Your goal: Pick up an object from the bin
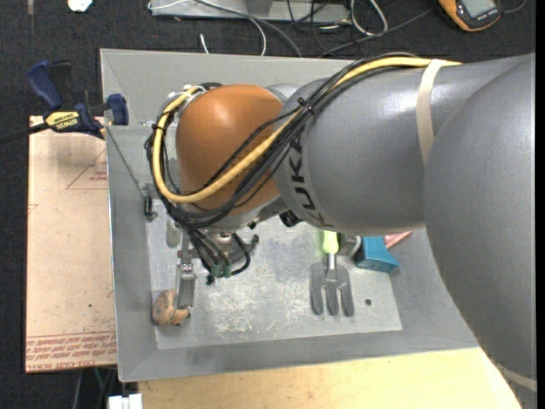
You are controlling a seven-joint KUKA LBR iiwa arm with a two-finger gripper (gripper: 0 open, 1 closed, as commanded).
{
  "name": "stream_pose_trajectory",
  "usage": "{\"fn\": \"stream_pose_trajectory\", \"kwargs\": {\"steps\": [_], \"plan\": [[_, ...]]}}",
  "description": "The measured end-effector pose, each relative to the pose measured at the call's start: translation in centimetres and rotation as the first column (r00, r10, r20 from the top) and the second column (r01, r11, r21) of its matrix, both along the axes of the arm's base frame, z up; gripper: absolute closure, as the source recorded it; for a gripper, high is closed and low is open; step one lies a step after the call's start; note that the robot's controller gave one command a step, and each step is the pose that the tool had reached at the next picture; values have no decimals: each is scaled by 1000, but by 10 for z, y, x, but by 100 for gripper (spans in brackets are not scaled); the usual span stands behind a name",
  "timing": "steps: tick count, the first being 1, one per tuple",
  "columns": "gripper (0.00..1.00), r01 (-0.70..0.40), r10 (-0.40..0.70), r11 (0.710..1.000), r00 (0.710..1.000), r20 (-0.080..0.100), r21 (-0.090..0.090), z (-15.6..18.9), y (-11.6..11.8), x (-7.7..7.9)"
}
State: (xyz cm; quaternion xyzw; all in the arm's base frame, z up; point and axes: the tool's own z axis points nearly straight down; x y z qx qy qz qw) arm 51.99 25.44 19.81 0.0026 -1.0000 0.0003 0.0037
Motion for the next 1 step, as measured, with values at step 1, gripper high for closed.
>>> {"fn": "stream_pose_trajectory", "kwargs": {"steps": [1], "plan": [[0,5,-5,1000,1000,7,2,5,-1,2]]}}
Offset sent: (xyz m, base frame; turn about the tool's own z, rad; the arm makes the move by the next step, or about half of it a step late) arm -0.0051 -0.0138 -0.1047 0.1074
